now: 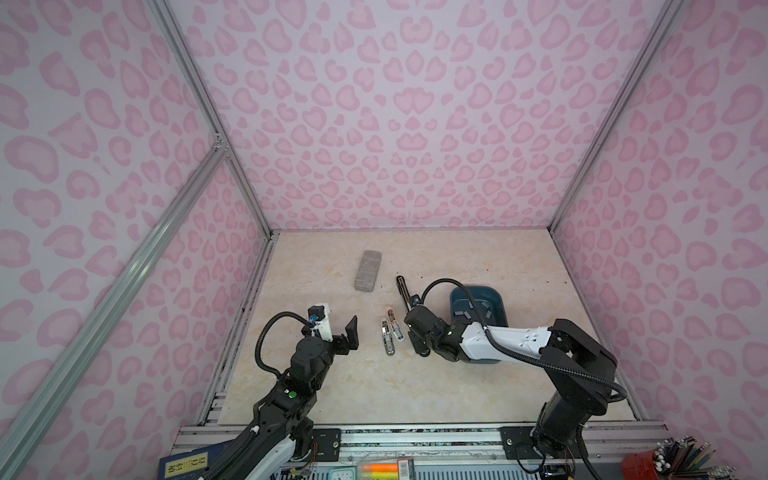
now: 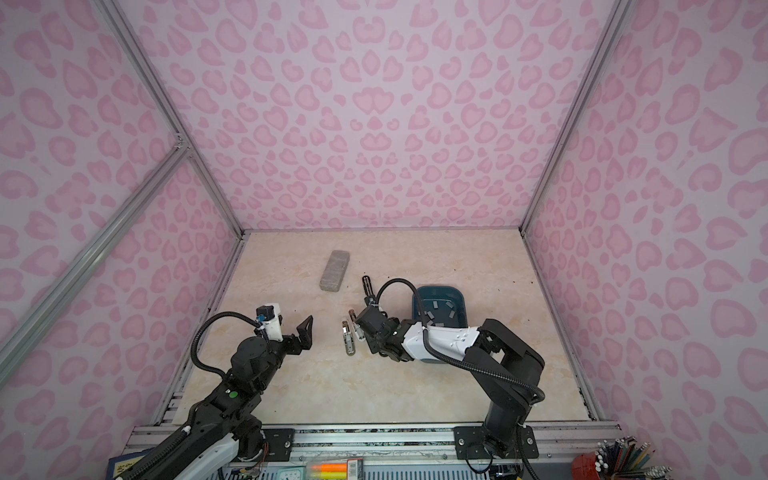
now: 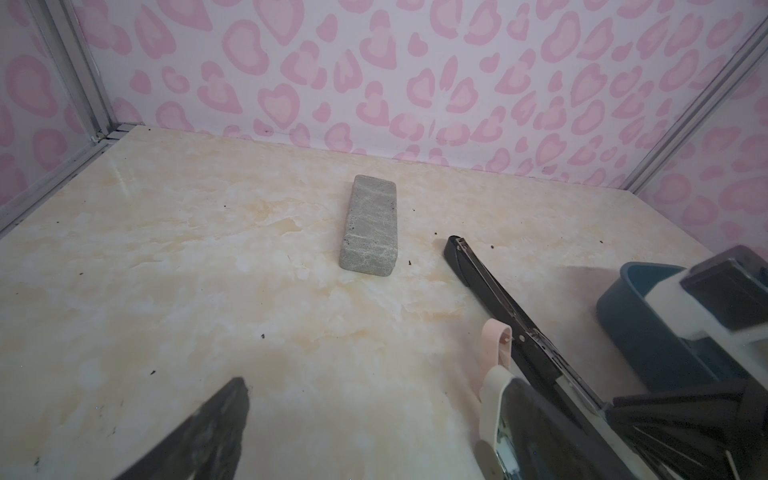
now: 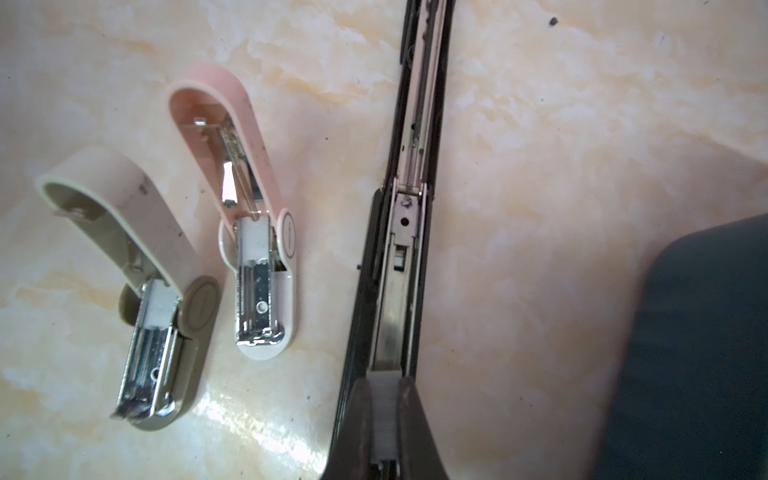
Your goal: Load the staples into the stapler
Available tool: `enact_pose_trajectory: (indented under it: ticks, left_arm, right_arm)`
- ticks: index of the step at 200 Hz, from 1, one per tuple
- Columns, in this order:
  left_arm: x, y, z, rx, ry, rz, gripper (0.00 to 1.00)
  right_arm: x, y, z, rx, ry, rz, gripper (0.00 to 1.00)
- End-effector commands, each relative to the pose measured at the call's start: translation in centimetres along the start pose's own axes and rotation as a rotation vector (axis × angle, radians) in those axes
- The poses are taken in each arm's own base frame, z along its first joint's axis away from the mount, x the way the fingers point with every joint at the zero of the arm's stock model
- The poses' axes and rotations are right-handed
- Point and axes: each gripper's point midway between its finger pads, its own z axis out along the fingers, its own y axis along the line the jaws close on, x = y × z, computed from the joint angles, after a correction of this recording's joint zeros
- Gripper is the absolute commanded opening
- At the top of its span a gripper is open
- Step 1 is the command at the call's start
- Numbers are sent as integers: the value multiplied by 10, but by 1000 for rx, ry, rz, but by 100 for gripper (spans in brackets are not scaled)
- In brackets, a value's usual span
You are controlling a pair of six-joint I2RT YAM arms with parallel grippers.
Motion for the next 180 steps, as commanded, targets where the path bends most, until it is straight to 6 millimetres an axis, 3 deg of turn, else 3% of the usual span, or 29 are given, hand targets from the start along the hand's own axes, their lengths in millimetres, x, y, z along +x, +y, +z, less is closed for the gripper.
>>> enact_pose_trajectory:
  ticks: [1, 66, 180]
  left_arm:
    - [-8, -2, 0, 6, -31, -11, 97]
    - [-8, -2, 0, 7, -31, -11, 97]
    - [-8, -2, 0, 6, -30, -11, 97]
  right_arm:
    - [7, -3, 3, 21, 26, 4, 0]
    - [10, 1, 1, 11, 28, 17, 0]
    - [-3, 2, -9, 15, -39, 48, 0]
